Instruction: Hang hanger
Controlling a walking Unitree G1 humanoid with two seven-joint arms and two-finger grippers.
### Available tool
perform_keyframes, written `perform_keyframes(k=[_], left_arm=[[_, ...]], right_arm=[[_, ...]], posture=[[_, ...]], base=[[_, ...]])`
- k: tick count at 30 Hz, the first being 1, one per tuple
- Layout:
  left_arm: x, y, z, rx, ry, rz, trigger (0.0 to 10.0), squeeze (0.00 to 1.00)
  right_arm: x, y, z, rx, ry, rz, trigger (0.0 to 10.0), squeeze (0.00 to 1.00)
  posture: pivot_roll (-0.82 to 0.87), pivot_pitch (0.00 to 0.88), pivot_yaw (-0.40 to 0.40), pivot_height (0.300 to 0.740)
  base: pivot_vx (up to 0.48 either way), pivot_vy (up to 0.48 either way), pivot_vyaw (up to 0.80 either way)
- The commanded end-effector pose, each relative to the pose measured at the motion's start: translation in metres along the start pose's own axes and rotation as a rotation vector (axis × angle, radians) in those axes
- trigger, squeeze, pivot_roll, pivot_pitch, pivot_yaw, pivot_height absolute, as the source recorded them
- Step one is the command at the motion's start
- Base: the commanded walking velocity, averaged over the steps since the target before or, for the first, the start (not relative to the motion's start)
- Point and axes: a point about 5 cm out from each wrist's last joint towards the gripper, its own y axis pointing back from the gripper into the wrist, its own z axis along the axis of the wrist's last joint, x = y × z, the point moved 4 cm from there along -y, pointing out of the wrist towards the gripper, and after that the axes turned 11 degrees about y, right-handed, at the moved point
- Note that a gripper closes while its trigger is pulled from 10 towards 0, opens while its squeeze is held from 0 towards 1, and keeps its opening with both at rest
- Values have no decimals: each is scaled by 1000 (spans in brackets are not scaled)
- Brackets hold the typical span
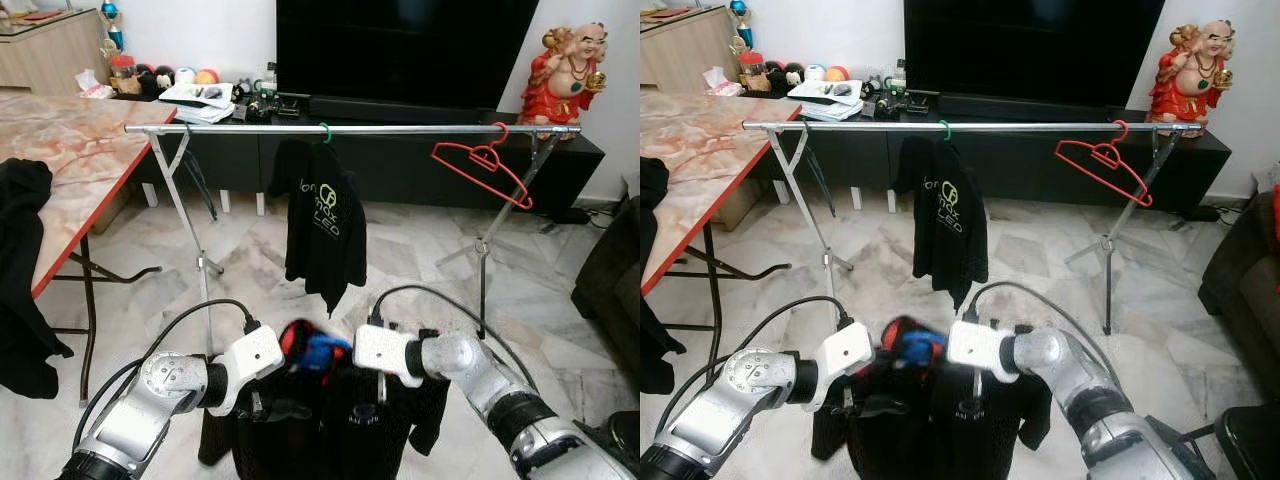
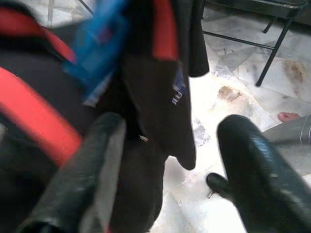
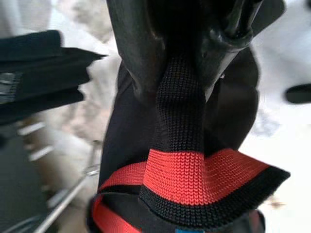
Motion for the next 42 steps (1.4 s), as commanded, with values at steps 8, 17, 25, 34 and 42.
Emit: perform_keyframes(k=[8,17,25,34,42], left_arm=[[-2,2,11,-20,-23,-15,4784,0],[17,26,42,-168,-9,63,10000,0],[12,24,40,-179,6,20,10000,1000],[10,13,21,-112,48,11,10000,1000],[14,15,15,-102,68,20,10000,1000]], right_arm=[[-13,1,1,10,-15,-72,0,0],[4,1,-7,29,12,14,0,0],[17,-3,0,-35,-5,82,0,0],[22,1,9,-110,23,152,0,0],[26,3,12,-131,30,183,0,0]], posture=[[80,0,-80,740],[90,0,-84,740],[87,0,-83,740],[74,0,-83,740],[75,0,-87,740]], base=[[0,0,0],[0,0,0],[0,0,0],[0,0,0],[0,0,0]])
